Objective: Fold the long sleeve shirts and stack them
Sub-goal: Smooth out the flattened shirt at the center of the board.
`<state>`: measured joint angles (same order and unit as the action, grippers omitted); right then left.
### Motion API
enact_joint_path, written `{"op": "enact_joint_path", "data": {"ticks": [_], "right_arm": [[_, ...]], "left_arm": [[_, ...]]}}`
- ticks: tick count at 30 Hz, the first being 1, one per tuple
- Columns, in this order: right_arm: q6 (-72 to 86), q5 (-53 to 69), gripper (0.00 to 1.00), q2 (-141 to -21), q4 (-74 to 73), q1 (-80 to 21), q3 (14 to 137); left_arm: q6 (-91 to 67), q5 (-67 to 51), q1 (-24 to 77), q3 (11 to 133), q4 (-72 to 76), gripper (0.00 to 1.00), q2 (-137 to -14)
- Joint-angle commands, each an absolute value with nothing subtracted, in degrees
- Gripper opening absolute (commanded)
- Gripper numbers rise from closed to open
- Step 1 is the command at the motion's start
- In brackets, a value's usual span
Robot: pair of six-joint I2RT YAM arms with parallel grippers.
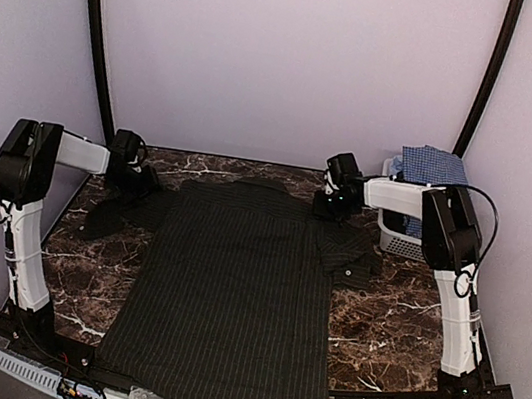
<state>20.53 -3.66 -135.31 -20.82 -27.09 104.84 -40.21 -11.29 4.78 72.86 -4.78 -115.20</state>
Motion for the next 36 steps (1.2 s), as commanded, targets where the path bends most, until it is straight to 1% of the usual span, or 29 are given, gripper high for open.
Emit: {"op": "enact_joint_path", "data": {"ticks": [1, 10, 14, 21, 24, 29, 36], "right_arm": [[20.0, -4.2, 0.38, -136.1, -25.4, -25.9, 106.2], [17.8, -0.2, 0.45, -137.5, -27.4, -26.0, 112.5], [16.8, 2.5, 0.53, -137.2, -27.5, -26.5, 113.2], [15.2, 1.8, 0.64, -133.1, -29.5, -28.2, 114.5], [14.4, 0.2, 0.67, -130.1, -30.5, -29.8, 114.1], [14.2, -4.7, 0.69, -123.6, -30.3, -32.5, 108.4], [16.3, -8.8, 0.69, -110.9, -27.3, -35.6, 93.8]], "left_arm": [[-41.4, -7.1, 0.9, 72.7, -9.8, 0.61, -117.2], [-40.9, -4.8, -4.4, 72.1, -12.3, 0.61, -116.0], [-40.5, -3.6, -5.7, 72.6, -13.3, 0.61, -115.5], [-38.9, -6.1, -5.8, 73.1, -12.5, 0.61, -113.4], [-37.7, -6.5, -5.0, 73.4, -11.9, 0.61, -110.9], [-35.2, -6.1, -2.7, 75.0, -12.9, 0.61, -107.0], [-35.0, -7.2, 5.1, 74.0, -13.4, 0.61, -100.3]]}}
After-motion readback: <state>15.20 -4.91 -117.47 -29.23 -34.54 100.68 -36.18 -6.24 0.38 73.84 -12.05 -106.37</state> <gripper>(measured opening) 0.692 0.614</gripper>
